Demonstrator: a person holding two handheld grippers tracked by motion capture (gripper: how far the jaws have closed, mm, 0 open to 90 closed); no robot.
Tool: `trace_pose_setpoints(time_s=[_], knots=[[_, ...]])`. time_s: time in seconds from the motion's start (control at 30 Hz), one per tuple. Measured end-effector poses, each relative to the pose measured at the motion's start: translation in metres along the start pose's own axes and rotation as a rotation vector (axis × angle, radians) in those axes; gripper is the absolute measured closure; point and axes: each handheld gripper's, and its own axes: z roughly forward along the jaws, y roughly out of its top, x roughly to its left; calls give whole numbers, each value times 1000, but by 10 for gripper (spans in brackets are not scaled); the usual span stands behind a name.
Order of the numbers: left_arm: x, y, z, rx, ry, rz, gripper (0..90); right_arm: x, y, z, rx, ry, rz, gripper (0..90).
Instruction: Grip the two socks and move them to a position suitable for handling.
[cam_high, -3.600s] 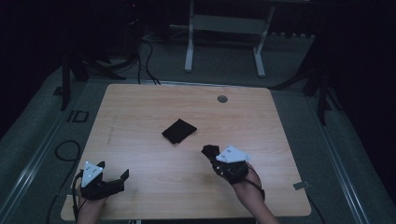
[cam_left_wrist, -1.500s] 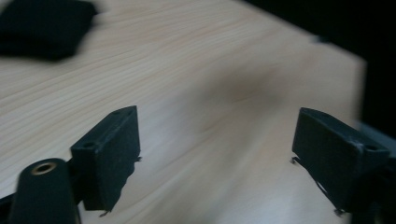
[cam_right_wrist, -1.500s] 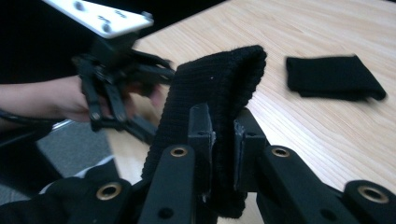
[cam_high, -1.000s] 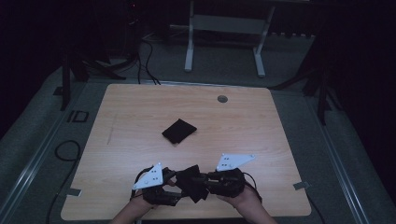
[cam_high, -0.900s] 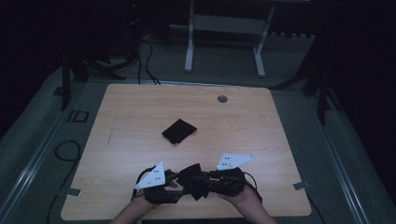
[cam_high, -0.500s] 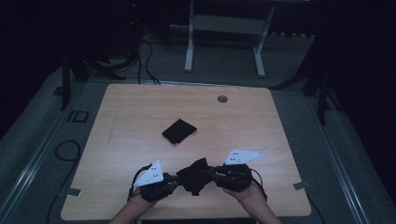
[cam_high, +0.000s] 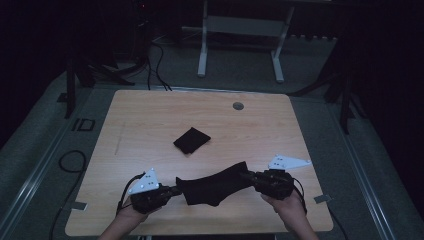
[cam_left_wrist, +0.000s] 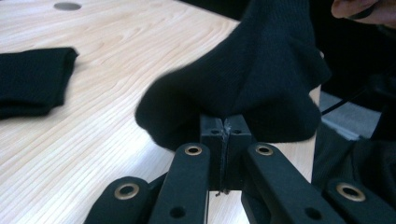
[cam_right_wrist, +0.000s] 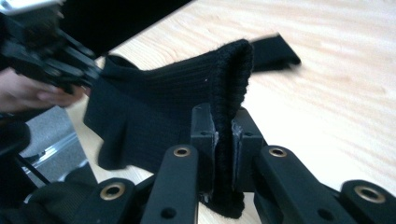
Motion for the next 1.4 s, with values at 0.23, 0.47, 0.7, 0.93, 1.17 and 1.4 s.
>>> trace_pose_setpoints(time_s=[0.23, 0.47, 0.7, 0.93, 1.17, 1.4], knots=[[5, -7, 8, 124, -2, -45, 898, -17, -22, 7, 57, -33, 53, 823], [17, -14, 28, 164, 17, -117, 899, -48, -51, 11, 125, -117, 129, 824], [16, -14, 54, 205, 9, -114, 900, -76, -77, 14, 197, -187, 207, 816], [16, -10, 64, 218, 15, -102, 899, -86, -85, 8, 240, -267, 199, 542], [8, 5, 67, 156, 56, 3, 799, -82, -73, -10, 196, -370, 92, 674], [1, 12, 95, 228, 53, 51, 896, -76, -71, 6, 229, -353, 4, 900]])
